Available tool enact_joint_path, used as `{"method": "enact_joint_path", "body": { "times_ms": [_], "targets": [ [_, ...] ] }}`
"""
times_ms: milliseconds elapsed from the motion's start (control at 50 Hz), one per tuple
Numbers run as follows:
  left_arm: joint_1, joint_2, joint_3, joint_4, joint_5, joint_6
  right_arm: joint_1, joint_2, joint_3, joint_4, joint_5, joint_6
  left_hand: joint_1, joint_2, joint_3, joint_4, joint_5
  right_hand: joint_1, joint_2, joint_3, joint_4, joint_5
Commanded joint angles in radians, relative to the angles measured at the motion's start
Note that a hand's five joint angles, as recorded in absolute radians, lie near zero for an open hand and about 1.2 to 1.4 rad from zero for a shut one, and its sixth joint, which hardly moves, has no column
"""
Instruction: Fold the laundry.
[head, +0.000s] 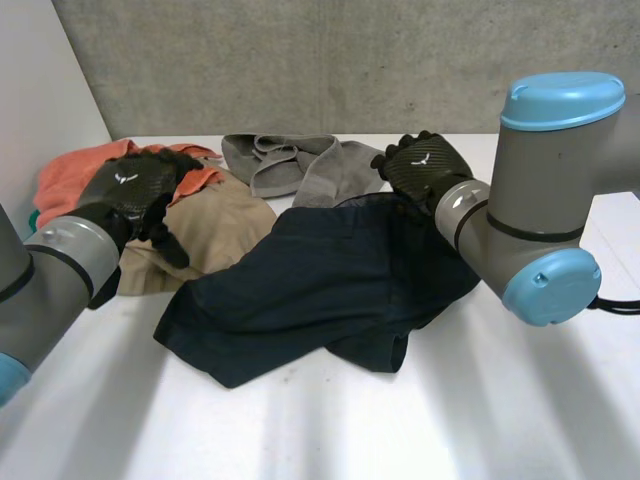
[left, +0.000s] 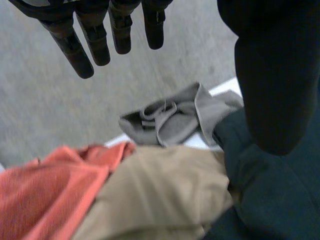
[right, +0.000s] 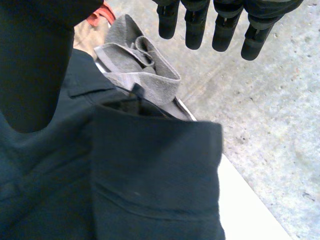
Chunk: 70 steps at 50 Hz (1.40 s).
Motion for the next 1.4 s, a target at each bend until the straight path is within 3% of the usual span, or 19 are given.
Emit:
{"method": "enact_joint_path", "body": {
  "times_ms": [20, 160, 280, 360, 420, 460, 480, 540, 620, 720, 840, 860, 880, 920, 960, 1140, 1200, 1400],
  "targets": [
    [0.039, -0.102, 0.093, -0.321, 0.020, -0.037, -0.058, 0.045, -0.070, 0.013, -0.007, -0.008, -0.037, -0.034, -0.038, -0.031, -0.055, -0.039, -0.028, -0.031, -0.032, -0.048],
    [0.034, -0.246, 0.149, -0.292, 0.066, -0.043, -0.104, 0.123, -0.146, 0.071, 0.010, -0.038, -0.037, -0.034, -0.038, -0.031, -0.055, -0.039, -0.028, -0.031, -0.032, -0.048],
    [-0.033, -0.409, 0.256, -0.252, 0.015, -0.021, -0.142, 0.181, -0.164, 0.103, 0.015, -0.047, -0.037, -0.034, -0.038, -0.031, -0.055, 0.471, 0.482, 0.479, 0.478, 0.462],
    [-0.062, -0.474, 0.319, -0.251, -0.072, -0.004, -0.174, 0.175, -0.147, 0.141, 0.007, -0.044, -0.021, -0.019, -0.023, -0.016, -0.040, 1.096, 1.107, 1.104, 1.103, 1.087],
    [-0.093, -0.488, 0.359, -0.248, -0.118, 0.024, -0.200, 0.139, -0.100, 0.177, -0.018, -0.043, 0.207, 0.209, 0.206, 0.213, 0.188, 1.182, 1.193, 1.191, 1.189, 1.174],
    [-0.107, -0.498, 0.377, -0.245, -0.138, 0.041, -0.217, 0.106, -0.066, 0.194, -0.039, -0.047, 0.471, 0.473, 0.469, 0.477, 0.452, 1.182, 1.193, 1.191, 1.189, 1.174],
    [-0.118, -0.506, 0.397, -0.240, -0.155, 0.056, -0.239, 0.070, -0.032, 0.206, -0.063, -0.057, 0.769, 0.771, 0.767, 0.774, 0.750, 1.182, 1.193, 1.191, 1.189, 1.174],
    [-0.132, -0.509, 0.420, -0.240, -0.189, 0.065, -0.280, 0.016, 0.026, 0.237, -0.094, -0.086, 1.155, 1.157, 1.154, 1.161, 1.137, 1.182, 1.193, 1.191, 1.189, 1.174],
    [-0.147, -0.504, 0.454, -0.243, -0.223, 0.067, -0.343, -0.105, 0.150, 0.345, -0.145, -0.161, 1.185, 1.187, 1.184, 1.191, 1.167, 1.182, 1.193, 1.191, 1.189, 1.174],
    [-0.167, -0.488, 0.491, -0.239, -0.203, 0.081, -0.407, -0.278, 0.378, 0.459, -0.246, -0.294, 1.185, 1.187, 1.184, 1.191, 1.167, 1.182, 1.193, 1.191, 1.189, 1.174],
    [-0.175, -0.483, 0.558, -0.237, -0.209, 0.114, -0.455, -0.388, 0.580, 0.519, -0.303, -0.484, 1.185, 1.187, 1.184, 1.191, 1.167, 1.182, 1.193, 1.191, 1.189, 1.174],
    [-0.178, -0.483, 0.581, -0.240, -0.212, 0.121, -0.476, -0.398, 0.591, 0.520, -0.311, -0.539, 1.185, 1.187, 1.184, 1.191, 1.167, 0.816, 0.827, 0.824, 0.823, 0.807],
    [-0.181, -0.481, 0.592, -0.242, -0.212, 0.125, -0.487, -0.399, 0.588, 0.519, -0.311, -0.558, 1.185, 1.187, 1.184, 1.191, 1.167, 0.617, 0.628, 0.626, 0.624, 0.609],
    [-0.190, -0.475, 0.621, -0.246, -0.206, 0.136, -0.519, -0.392, 0.550, 0.513, -0.312, -0.583, 1.185, 1.187, 1.184, 1.191, 1.167, 0.119, 0.130, 0.127, 0.126, 0.110],
    [-0.194, -0.469, 0.638, -0.249, -0.204, 0.147, -0.533, -0.392, 0.494, 0.507, -0.309, -0.560, 1.185, 1.187, 1.184, 1.191, 1.167, -0.039, -0.028, -0.031, -0.032, -0.048],
    [-0.243, -0.363, 0.656, -0.275, -0.180, 0.229, -0.445, -0.322, 0.062, 0.468, -0.303, -0.220, 1.185, 1.187, 1.184, 1.191, 1.167, -0.039, -0.028, -0.031, -0.032, -0.048],
    [-0.253, -0.334, 0.637, -0.275, -0.170, 0.246, -0.399, -0.270, -0.032, 0.453, -0.305, -0.167, 1.185, 1.187, 1.184, 1.191, 1.167, -0.039, -0.028, -0.031, -0.032, -0.048],
    [-0.287, -0.228, 0.528, -0.260, -0.167, 0.312, -0.139, 0.063, -0.313, 0.352, -0.315, -0.054, 1.185, 1.187, 1.184, 1.191, 1.167, -0.039, -0.028, -0.031, -0.032, -0.048]
  ]
}}
